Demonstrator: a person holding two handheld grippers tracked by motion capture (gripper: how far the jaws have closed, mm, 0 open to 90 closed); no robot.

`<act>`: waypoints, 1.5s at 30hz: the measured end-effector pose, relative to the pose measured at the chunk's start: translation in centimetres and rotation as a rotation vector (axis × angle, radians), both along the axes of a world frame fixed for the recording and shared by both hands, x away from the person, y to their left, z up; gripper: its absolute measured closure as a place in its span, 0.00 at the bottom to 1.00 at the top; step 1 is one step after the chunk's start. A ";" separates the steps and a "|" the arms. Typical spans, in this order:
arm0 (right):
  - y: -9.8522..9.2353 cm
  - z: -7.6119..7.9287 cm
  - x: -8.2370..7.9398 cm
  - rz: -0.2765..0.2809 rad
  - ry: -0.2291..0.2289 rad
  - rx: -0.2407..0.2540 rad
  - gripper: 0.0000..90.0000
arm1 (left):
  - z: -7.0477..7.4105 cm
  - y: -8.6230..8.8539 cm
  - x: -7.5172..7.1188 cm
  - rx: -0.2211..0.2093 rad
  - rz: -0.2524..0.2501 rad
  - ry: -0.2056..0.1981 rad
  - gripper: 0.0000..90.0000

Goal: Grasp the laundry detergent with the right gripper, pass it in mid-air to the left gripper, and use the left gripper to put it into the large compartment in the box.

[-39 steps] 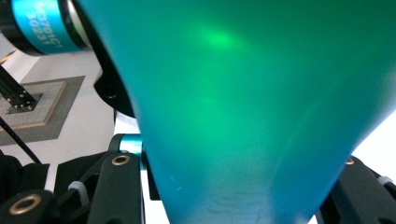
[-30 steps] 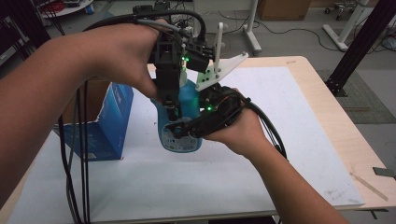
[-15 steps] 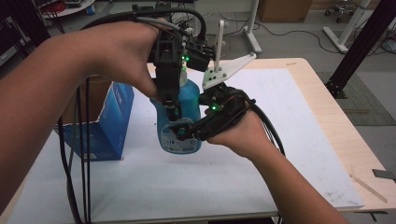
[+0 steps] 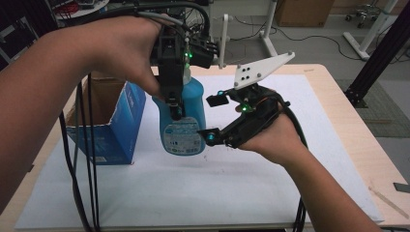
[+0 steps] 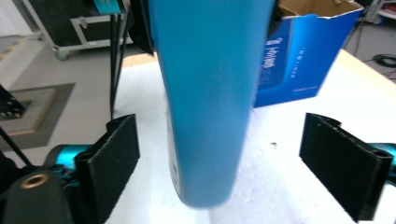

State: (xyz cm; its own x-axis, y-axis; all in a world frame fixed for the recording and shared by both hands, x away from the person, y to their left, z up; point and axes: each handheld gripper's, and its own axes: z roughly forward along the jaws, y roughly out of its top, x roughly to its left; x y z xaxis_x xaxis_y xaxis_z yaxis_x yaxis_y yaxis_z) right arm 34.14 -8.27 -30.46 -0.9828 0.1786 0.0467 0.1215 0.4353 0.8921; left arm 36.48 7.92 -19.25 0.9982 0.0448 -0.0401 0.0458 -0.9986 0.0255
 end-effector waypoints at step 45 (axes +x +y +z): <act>-7.1 5.6 3.7 -0.101 -0.085 -0.519 0.01 | 8.2 17.4 5.1 0.032 1.196 -0.073 0.42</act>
State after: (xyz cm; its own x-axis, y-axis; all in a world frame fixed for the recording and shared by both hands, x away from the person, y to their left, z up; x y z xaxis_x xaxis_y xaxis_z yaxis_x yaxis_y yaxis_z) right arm 37.85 -15.38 -24.84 -0.9559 0.2511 -0.1522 0.1224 0.8119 0.5708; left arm 41.63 25.33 -11.03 0.3231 0.9458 0.0330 0.9450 -0.3243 0.0421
